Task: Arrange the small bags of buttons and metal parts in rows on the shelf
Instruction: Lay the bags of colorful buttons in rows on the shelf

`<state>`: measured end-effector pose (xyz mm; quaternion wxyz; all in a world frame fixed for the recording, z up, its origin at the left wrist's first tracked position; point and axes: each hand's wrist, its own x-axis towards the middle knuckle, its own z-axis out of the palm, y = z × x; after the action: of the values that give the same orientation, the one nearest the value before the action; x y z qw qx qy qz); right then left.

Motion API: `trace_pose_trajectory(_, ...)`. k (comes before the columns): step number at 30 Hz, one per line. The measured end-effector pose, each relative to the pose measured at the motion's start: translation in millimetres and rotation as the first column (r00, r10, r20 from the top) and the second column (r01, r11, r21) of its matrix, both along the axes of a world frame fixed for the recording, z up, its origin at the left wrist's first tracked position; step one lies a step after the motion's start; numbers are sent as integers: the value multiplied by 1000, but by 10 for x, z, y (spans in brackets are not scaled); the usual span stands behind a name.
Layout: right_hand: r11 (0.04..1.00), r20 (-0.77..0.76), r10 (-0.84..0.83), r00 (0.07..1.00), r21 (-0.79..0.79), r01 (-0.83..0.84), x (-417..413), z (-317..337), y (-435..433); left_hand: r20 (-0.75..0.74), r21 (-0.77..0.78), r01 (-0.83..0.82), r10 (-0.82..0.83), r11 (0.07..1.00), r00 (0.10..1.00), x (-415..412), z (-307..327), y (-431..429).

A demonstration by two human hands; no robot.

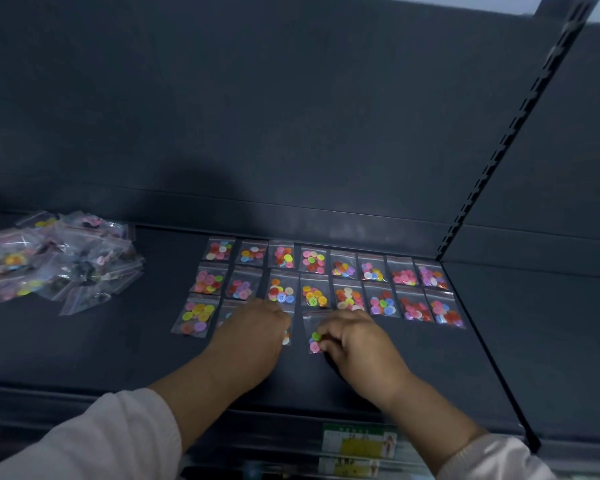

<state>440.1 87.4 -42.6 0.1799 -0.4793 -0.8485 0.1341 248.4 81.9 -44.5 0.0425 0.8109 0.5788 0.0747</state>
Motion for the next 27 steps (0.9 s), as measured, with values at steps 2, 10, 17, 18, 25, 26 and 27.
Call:
trace_pose_trajectory(2,1000,-3,5,1000,9,-5,-20,-1,14,8,14,1,-2,1000,1000,-5,-32,2)
trace_pose_trajectory(10,1000,21,-8,1000,27,7,-96,-21,40,69,31,18,-20,999,997,-34,-65,12)
trace_pose_trajectory(17,998,-2,-53,999,46,53,-153,59,53,131,100,49,-62,994,990,-112,-59,12)
trace_pose_trajectory(18,997,4,-55,998,55,55,-182,92,60,134,123,46,-63,991,989,-144,-45,18)
trace_pose_trajectory(25,987,52,36,998,154,-43,-708,306,132,86,227,-37,18,973,996,-701,180,-39)
trace_pose_trajectory(26,986,58,57,997,154,-66,-824,330,144,83,231,-57,38,971,996,-824,211,-55)
trace_pose_trajectory(27,984,68,79,995,154,-89,-949,352,159,74,236,-77,61,969,995,-950,245,-74)
